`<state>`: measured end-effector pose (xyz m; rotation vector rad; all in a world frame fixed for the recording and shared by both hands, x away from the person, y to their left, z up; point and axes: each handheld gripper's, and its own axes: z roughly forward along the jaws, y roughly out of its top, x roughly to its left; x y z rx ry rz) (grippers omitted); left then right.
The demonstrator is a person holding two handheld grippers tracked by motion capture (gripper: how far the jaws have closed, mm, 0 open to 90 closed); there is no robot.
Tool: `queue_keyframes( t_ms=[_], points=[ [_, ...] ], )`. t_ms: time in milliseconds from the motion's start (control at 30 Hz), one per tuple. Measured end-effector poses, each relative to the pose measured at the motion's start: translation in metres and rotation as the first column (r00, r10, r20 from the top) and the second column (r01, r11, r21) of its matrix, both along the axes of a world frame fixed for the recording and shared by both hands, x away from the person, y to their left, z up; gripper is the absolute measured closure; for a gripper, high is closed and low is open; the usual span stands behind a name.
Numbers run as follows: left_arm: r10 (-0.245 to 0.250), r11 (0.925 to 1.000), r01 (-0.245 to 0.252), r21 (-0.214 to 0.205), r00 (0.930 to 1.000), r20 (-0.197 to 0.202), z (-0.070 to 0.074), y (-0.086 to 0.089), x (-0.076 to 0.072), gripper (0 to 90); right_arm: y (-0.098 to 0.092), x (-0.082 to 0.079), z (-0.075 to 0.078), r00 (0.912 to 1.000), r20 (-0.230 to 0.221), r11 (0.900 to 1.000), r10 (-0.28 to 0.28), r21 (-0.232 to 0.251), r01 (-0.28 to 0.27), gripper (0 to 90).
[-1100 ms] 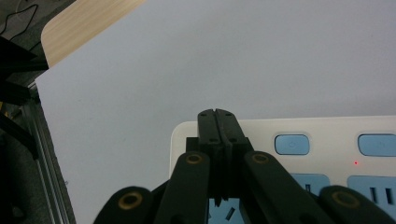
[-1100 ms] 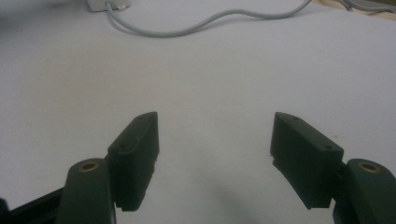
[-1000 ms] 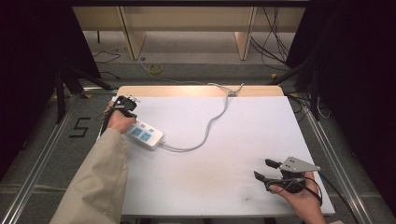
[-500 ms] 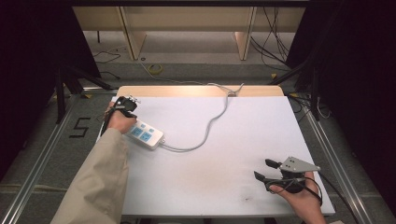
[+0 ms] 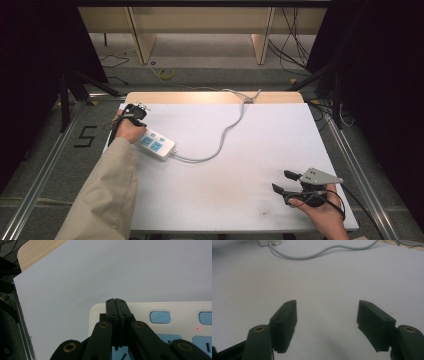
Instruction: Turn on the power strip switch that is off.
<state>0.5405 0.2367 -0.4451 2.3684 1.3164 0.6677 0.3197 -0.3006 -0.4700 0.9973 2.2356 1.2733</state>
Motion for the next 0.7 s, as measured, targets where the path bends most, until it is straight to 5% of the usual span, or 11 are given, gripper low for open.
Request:
queue_keyframes(
  t_ms=[700],
  points=[
    [0.004,1.0000,-0.004,-0.001,1.0000,0.000,-0.0018,-0.0033,0.0011,89.8,-0.0002,-0.0002,0.0001,1.0000,0.004,1.0000,0.001,-0.003,-0.001,33.6]
  ],
)
